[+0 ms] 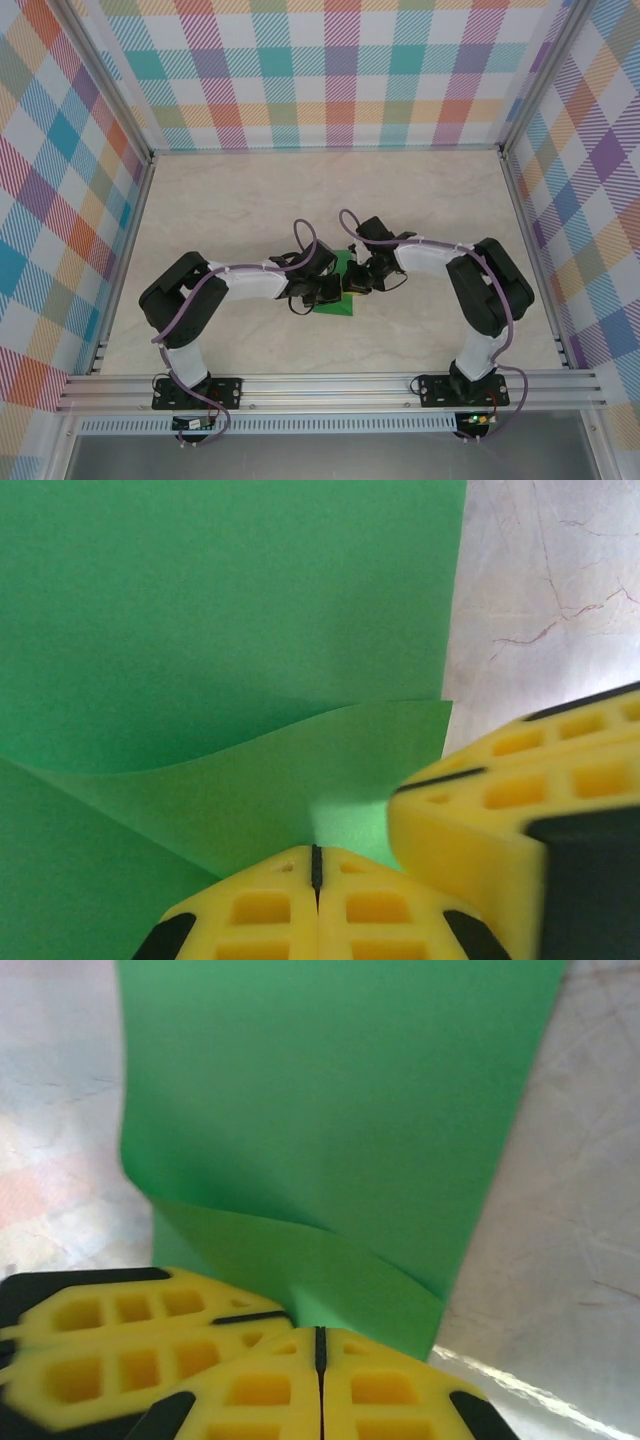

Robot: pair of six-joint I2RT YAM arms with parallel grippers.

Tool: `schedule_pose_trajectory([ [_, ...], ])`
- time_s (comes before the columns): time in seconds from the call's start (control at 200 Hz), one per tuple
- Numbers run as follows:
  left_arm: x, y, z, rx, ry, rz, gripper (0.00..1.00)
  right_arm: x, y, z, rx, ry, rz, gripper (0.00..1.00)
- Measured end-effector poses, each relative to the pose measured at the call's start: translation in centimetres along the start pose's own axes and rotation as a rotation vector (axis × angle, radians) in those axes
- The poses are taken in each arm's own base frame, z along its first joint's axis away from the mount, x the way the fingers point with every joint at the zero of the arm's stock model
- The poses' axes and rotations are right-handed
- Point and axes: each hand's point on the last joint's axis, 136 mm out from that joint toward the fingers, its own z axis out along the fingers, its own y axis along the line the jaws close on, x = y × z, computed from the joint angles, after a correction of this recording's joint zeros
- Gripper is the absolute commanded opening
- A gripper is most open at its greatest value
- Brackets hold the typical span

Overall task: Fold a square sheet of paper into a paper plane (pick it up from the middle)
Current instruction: Fold the triangle a second time at the center of the table.

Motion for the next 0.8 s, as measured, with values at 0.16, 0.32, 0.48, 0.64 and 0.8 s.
schedule_pose_trajectory([
  [0.16,-0.1,0.0,0.0,-0.001,-0.002,0.005,0.04,0.2,-0.4,0.5,0.004,0.018,0.006,0.04],
  [0.32,-0.7,0.5,-0.3,-0.011,-0.015,-0.003,0.05,0.2,-0.4,0.6,0.005,0.019,0.0,0.04],
  [0.48,-1.9,1.2,-0.6,-0.01,-0.036,-0.029,0.05,0.2,-0.4,0.6,0.005,0.021,-0.003,0.04],
  [0.64,-2.8,1.3,-0.7,-0.004,-0.059,-0.038,0.04,0.2,-0.5,0.6,0.005,0.021,-0.01,0.04],
  [0.8,-3.1,1.8,-0.7,-0.017,-0.07,-0.038,0.04,0.2,-0.5,0.6,0.007,0.021,-0.021,0.04],
])
